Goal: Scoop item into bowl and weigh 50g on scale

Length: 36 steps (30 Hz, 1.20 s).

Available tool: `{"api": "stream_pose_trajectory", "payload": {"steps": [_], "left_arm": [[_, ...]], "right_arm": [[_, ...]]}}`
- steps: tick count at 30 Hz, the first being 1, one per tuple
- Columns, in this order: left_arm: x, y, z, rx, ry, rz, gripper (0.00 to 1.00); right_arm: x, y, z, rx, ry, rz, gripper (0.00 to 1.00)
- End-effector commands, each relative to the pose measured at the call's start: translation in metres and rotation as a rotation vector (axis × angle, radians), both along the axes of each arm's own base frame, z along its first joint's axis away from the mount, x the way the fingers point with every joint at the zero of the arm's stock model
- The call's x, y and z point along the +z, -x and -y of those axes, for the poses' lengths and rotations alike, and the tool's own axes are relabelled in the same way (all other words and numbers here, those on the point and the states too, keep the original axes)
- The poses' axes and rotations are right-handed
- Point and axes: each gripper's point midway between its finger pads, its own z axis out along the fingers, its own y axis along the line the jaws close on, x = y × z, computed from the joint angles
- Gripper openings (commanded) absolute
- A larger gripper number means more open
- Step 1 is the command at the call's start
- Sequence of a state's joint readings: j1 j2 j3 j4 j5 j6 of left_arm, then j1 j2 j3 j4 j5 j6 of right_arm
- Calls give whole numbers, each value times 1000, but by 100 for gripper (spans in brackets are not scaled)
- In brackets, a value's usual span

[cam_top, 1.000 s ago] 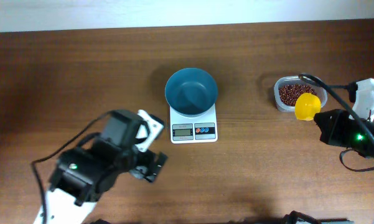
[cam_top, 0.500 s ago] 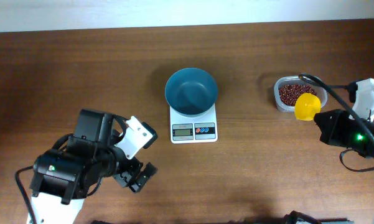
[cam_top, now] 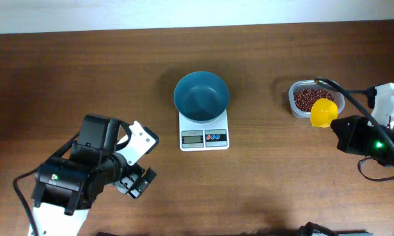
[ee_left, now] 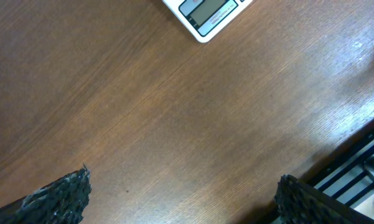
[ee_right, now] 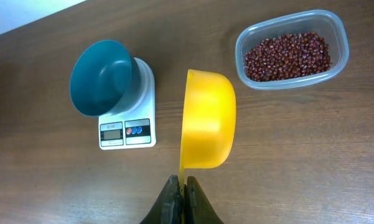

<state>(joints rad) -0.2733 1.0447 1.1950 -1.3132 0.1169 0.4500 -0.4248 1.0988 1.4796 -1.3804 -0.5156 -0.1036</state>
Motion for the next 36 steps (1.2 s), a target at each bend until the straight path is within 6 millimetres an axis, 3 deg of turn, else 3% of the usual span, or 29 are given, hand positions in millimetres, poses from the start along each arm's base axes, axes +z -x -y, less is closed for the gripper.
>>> {"api": "stream_pose_trajectory", "payload": {"steps": [1,10,15,21,32,36], "left_arm": [[4,-3,-2,-6,-11,18,99],[4,-3,-2,-6,-11,17,99],[7,-13,-6,11,-30,63,99],[9,-8,11,-122,23,64,99],[14,-18,11,-126,13,112,99],[14,-16,18,-207,26,119,99]], "right_arm": [[2,0,1,-10,2,4,4],[2,0,1,-10,1,2,4],[2,1,1,-10,1,1,4],[2,1,1,-10,1,1,4],[2,1,1,-10,1,1,4],[2,1,1,-10,1,1,4]]}}
